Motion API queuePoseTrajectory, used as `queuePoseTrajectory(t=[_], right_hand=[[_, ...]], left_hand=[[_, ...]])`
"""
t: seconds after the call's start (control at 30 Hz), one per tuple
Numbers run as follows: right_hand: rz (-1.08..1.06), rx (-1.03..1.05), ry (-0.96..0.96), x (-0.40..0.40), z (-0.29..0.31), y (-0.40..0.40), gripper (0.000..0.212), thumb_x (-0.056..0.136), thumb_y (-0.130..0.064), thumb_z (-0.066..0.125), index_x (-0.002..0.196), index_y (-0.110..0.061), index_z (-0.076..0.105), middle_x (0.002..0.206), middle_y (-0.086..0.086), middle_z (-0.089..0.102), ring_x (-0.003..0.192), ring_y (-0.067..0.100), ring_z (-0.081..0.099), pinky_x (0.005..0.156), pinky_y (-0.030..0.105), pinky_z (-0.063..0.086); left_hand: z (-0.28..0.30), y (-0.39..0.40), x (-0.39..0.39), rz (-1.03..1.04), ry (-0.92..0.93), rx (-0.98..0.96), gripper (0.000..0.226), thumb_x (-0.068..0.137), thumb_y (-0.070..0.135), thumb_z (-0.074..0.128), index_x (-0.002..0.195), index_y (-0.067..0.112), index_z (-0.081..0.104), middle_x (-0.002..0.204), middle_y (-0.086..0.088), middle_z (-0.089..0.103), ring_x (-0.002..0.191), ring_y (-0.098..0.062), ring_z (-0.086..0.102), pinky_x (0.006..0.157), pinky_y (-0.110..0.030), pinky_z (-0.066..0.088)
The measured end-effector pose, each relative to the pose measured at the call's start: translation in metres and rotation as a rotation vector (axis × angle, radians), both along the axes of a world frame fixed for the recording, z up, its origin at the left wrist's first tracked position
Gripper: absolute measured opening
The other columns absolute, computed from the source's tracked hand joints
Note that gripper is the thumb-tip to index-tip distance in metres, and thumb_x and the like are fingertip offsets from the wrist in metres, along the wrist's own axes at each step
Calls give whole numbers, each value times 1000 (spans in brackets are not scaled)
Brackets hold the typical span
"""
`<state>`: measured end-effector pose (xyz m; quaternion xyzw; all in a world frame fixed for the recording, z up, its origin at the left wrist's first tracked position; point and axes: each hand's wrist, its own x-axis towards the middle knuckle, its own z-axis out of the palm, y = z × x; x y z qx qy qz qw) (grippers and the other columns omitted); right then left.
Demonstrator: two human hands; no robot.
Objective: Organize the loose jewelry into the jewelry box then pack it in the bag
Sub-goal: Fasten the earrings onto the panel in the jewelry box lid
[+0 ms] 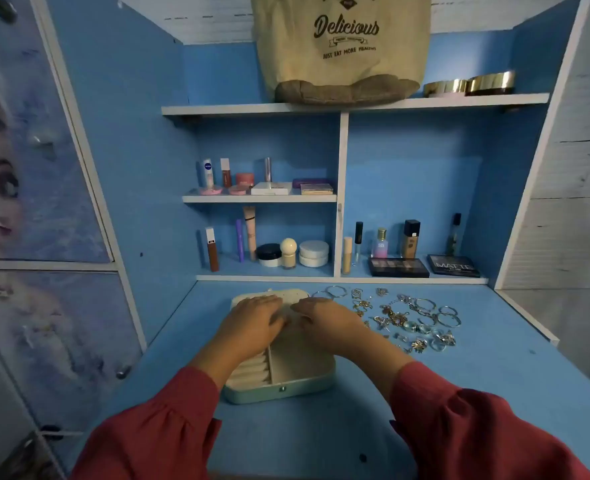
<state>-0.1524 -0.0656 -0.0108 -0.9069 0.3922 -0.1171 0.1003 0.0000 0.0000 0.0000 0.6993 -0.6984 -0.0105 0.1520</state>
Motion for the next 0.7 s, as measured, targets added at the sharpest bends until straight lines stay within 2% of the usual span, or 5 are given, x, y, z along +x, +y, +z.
queuePoseTrajectory(t=[0.17,0.27,0.47,0.6,0.7], right_hand=[[-1,32,-25,2,-15,-2,36,97,-24,38,125,-18,58,129,4,57,122,25,49,98,40,43],[5,27,-81,0,-21,-2,42,96,-31,36,130,-19,58,136,2,55,126,23,47,104,40,40],[21,-2,-112,-4,-21,-1,37,100,-26,40,133,-17,55,140,2,52,129,20,44,106,34,36],[34,-17,-82,-3,-19,-6,37,99,-25,43,132,-18,57,137,2,54,126,20,47,105,34,38],[63,43,-75,-7,-7,-12,35,97,-22,48,130,-18,59,133,1,59,119,17,53,100,26,39]], left_hand=[[-11,-4,1,29,79,10,51,99,39,44,145,18,40,153,2,35,141,-13,29,112,-23,20],[-18,-8,3,34,104,21,51,99,39,45,145,18,40,154,3,34,142,-13,28,113,-22,18],[-27,-15,8,13,101,97,50,100,39,41,146,21,37,156,7,27,144,-10,20,116,-26,14],[-30,-19,10,24,169,85,49,99,39,45,144,22,41,155,9,30,144,-8,22,115,-24,16],[-28,-23,14,42,281,107,49,94,41,54,139,22,50,150,10,38,139,-10,32,116,-30,24]])
